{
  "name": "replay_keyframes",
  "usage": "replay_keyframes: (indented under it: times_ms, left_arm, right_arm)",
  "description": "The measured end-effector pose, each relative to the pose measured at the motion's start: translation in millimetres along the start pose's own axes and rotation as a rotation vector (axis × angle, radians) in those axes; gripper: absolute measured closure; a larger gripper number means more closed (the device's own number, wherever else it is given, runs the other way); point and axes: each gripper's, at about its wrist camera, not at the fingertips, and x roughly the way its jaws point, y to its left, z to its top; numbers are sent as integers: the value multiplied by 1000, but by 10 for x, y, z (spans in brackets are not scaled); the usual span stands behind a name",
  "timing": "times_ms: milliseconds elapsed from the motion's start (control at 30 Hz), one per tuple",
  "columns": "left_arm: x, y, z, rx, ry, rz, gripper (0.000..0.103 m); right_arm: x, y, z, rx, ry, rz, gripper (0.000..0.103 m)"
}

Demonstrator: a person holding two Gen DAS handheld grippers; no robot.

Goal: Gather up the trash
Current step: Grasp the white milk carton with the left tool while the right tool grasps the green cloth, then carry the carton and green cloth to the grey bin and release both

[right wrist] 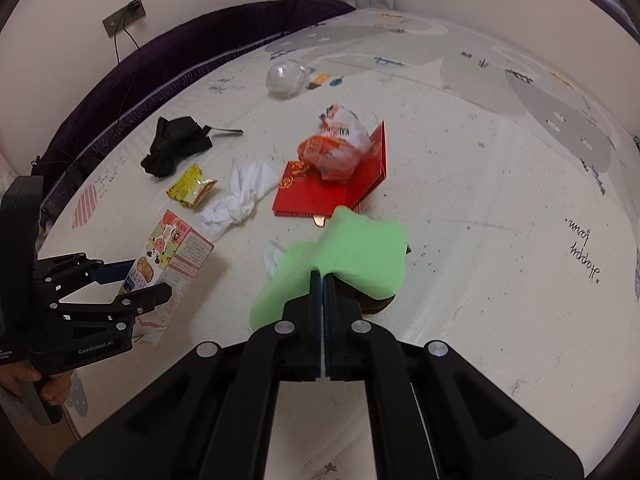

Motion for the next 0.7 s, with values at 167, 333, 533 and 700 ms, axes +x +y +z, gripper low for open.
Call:
replay_keyframes:
  times_ms: [167, 333, 533, 700]
  left_arm:
    - [-610, 154, 16, -51, -42, 11, 52]
    - [-1334, 347, -176, -147, -82, 38, 52]
    - [-2171, 690, -737, -345, -114, 108, 52]
    - [-2863, 1036, -1430, -549, -144, 213, 52]
  right_arm:
    - [-586, 188, 251, -49, -52, 2, 103]
    - [-1126, 554, 439, -151, -56, 45, 103]
    - [-1603, 1281, 472, -317, -40, 158, 103]
    - [-1886, 2133, 383, -492, -17, 318, 103]
